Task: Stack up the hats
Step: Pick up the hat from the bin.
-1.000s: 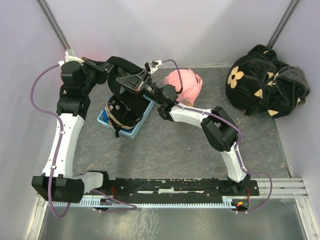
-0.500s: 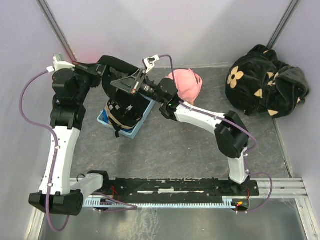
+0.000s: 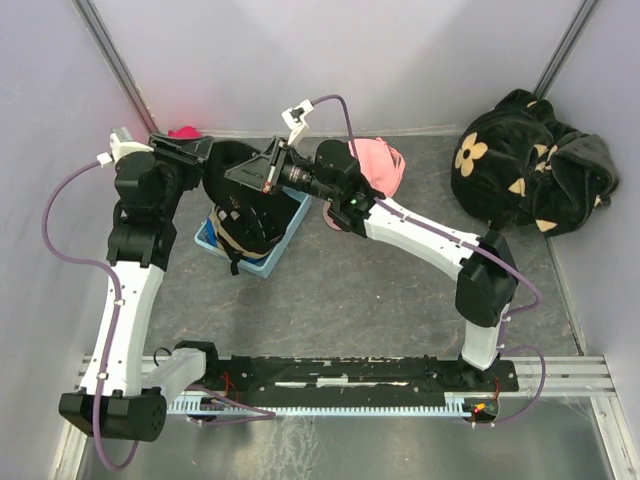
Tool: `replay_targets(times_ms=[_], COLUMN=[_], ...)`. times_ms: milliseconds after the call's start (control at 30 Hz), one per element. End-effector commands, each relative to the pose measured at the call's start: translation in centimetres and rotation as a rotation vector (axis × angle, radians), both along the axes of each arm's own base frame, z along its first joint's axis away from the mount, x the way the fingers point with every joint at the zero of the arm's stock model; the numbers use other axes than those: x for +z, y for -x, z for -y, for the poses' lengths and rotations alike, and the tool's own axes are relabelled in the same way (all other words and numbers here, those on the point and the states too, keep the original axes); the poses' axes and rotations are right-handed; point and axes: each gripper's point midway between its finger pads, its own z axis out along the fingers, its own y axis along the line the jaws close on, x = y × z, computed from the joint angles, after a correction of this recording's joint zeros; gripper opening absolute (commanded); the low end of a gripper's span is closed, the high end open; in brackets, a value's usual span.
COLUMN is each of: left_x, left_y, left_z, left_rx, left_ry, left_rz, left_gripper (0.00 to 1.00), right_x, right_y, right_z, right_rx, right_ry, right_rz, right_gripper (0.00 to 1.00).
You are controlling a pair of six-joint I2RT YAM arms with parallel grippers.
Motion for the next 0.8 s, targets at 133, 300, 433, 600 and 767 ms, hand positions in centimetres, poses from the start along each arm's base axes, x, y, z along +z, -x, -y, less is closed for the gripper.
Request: replay_targets(times_ms=[133,300,433,600,767], left_x=[1.7,1.4,1.5,1.8,1.2], left_y=[0.9,1.0,0.8,0.4,-0.8], left_z=[-0.9,-0.9,-0.8,-0.6,0.0], left_rx=[0.048,0.05,0.037,0.026,-0.001], left_ry=[0.038,0.034,0.014,0.005,-0.002], left_rz=[0.076,0.081,0.1,0.131,0.138], left_gripper=[0.54,0.56,0.56,0.57,0.56], right_x=[5.4,6.3,6.8,7.6,7.4], right_y=[1.5,1.0,-0.2,-4.0,-6.8], right_z=[1.7,2.2,3.2,5.6,7.2], right_rx=[-0.009,0.007,0.008,0.036,0.051], right_ry=[0.066,0.092,0.12,0.074,0.004], right_rz=[0.216,0.26,0.292,0.276,0.245], right_gripper=[0.01,0.01,0.01,0.01,0.01])
